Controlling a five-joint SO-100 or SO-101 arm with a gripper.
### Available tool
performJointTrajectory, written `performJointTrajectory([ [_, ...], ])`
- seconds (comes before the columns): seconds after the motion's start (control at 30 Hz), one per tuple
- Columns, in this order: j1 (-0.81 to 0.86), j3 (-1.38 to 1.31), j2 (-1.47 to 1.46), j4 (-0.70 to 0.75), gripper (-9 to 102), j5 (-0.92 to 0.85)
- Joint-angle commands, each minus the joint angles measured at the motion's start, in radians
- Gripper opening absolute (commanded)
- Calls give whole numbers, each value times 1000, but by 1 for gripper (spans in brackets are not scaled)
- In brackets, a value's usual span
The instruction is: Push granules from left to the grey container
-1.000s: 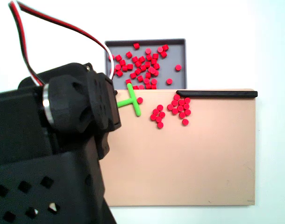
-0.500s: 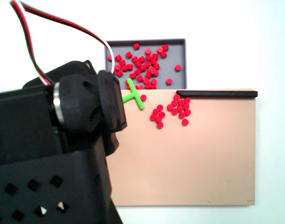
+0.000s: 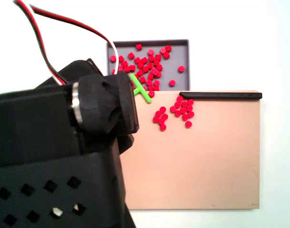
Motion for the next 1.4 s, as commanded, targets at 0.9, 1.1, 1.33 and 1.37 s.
performJointTrajectory([
  [0.9, -14, 792, 953, 6, 0, -529],
  [1.1, 72, 1057, 1210, 5, 0, -784],
  [1.33, 179, 1210, 1299, -8, 0, -1060],
  [1.37, 181, 1220, 1301, -8, 0, -1078],
])
